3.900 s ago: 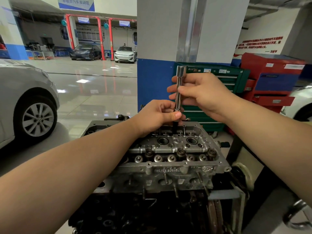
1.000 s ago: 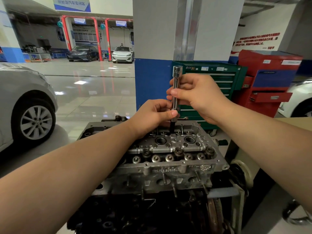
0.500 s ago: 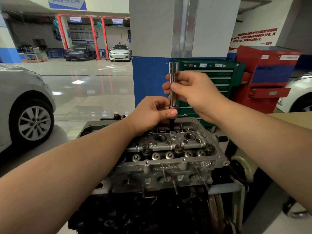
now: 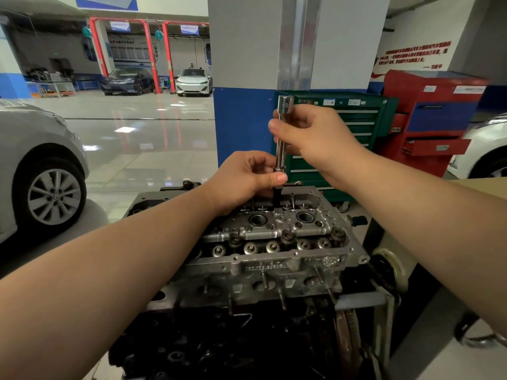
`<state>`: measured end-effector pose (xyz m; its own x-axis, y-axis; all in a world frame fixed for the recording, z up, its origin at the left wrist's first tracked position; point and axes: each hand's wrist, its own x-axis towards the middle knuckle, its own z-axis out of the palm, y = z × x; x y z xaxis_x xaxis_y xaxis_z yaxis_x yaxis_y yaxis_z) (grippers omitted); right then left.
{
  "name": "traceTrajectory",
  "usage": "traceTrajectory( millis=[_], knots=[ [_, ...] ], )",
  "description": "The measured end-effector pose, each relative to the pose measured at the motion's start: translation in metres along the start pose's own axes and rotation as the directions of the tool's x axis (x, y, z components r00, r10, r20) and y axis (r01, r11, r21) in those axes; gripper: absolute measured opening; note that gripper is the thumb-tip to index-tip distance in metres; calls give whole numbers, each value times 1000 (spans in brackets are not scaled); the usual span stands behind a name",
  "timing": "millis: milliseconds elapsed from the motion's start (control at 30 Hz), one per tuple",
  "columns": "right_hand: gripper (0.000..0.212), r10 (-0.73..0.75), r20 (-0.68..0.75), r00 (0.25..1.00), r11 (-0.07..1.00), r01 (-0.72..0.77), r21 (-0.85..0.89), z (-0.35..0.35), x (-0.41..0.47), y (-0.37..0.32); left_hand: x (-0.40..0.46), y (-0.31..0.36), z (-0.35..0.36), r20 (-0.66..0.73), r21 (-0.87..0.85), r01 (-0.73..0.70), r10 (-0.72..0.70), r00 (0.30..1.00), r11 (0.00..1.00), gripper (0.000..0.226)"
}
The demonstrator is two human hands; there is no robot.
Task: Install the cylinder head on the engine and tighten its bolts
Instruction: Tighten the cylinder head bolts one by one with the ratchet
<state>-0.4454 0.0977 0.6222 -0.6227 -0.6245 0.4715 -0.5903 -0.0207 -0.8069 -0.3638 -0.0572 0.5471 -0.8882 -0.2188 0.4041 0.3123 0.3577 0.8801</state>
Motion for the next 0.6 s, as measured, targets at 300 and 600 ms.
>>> traceTrajectory(
  millis=[300,600],
  knots=[
    [23,37,-58,998,996,-42,-77,-2,3,-4,-4,4,3,25,38,51,-52,998,998,45],
    [15,66,135,989,985,-86,148,1,2,0,-2,4,0,23,126,25,-28,999,992,29]
  ],
)
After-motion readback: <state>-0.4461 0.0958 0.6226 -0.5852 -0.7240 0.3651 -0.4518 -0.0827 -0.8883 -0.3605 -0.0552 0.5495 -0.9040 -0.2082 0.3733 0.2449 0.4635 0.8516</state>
